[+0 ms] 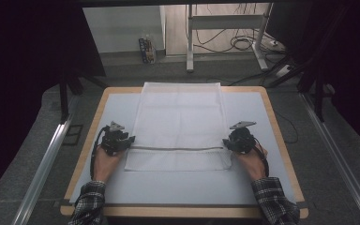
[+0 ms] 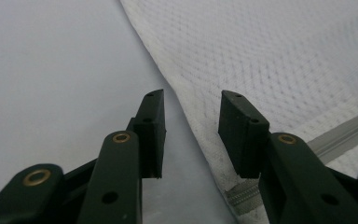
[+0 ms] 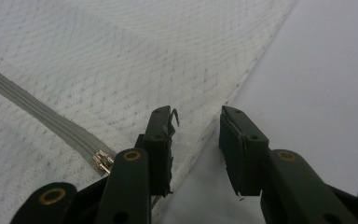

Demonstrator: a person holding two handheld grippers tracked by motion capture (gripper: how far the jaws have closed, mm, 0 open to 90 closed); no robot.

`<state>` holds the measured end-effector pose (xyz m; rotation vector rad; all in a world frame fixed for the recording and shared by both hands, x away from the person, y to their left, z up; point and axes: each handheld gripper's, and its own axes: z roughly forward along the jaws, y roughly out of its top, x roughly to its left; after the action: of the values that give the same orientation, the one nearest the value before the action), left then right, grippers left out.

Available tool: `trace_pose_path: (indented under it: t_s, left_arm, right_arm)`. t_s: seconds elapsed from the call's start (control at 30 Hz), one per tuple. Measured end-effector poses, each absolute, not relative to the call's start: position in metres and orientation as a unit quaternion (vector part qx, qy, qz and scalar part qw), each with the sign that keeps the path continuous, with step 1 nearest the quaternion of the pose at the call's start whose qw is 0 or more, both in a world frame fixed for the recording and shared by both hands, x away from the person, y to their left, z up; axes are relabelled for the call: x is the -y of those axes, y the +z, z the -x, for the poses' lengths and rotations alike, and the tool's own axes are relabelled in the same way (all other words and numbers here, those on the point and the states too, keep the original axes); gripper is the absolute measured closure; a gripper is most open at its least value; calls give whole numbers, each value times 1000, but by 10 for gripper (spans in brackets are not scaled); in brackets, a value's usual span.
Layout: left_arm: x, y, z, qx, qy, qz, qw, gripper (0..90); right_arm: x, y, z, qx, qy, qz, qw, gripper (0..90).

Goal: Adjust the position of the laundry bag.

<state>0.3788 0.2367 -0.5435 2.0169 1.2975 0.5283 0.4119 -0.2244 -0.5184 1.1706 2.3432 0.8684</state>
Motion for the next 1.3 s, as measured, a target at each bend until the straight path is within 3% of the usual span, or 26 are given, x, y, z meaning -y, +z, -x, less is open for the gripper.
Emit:
trace_pose_path:
  t_s: [0.27, 0.33, 0.5, 1.3]
  left_arm:
    - [-231, -544, -383, -502, 175, -774, 343, 846]
    - [-231, -544, -383, -502, 175, -775, 342, 872]
    - [-232, -541, -382, -508, 164, -773, 343, 886]
    - [-223, -526, -350, -471, 148, -795, 353, 879]
  right_arm:
    - [224, -518, -413, -838, 314, -413, 169, 874]
    - [222, -518, -413, -841, 309, -408, 176, 878]
    - [219, -516, -410, -848, 300, -391, 193, 882]
    - [242, -499, -380, -853, 323, -371, 175, 881]
